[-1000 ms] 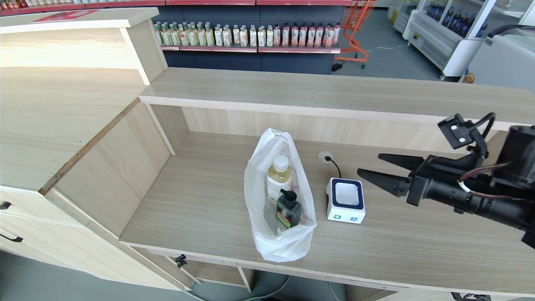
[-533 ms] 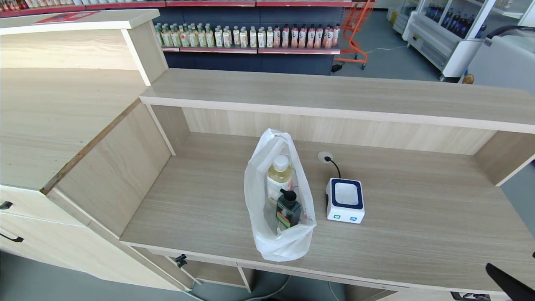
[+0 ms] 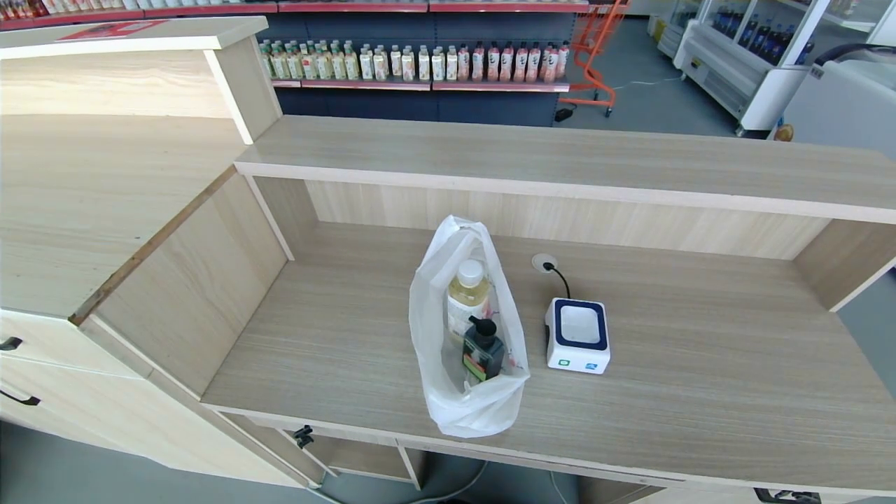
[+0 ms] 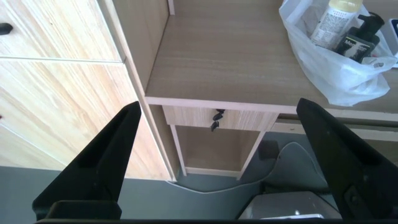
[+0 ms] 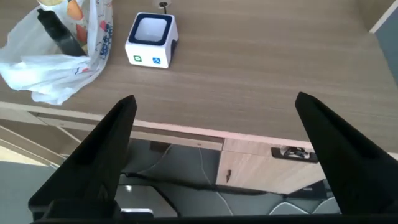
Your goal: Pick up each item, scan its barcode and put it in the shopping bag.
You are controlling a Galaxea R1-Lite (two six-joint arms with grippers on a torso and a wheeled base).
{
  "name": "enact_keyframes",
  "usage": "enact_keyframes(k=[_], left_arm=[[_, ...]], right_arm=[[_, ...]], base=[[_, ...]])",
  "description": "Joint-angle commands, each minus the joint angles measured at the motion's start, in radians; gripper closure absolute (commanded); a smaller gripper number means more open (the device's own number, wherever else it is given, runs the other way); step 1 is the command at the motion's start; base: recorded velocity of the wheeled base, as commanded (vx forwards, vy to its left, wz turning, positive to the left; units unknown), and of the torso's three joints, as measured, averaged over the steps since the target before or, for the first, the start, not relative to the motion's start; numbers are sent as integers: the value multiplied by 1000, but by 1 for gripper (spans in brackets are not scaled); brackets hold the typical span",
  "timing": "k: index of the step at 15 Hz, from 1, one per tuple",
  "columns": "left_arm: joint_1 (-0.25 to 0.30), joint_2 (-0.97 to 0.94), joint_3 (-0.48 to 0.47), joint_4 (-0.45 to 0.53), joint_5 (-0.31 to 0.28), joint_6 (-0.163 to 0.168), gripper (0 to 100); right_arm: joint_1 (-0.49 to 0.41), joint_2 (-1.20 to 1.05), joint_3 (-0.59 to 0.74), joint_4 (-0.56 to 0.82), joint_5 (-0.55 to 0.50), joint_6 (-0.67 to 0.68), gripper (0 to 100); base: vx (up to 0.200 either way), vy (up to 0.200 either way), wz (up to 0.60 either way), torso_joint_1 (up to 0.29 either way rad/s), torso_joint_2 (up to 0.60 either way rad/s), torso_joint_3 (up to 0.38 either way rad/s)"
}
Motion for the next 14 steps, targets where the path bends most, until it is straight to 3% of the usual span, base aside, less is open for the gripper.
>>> enact_keyframes(k=[1,14], left_arm=[[0,0,1,0,0,0,0],[0,0,1,0,0,-1,0]], right_arm=[[1,-29,1,0,1,-11,100],[1,-29,1,0,0,1,100]], base=[[0,0,0,0,0,0],[0,0,0,0,0,0]])
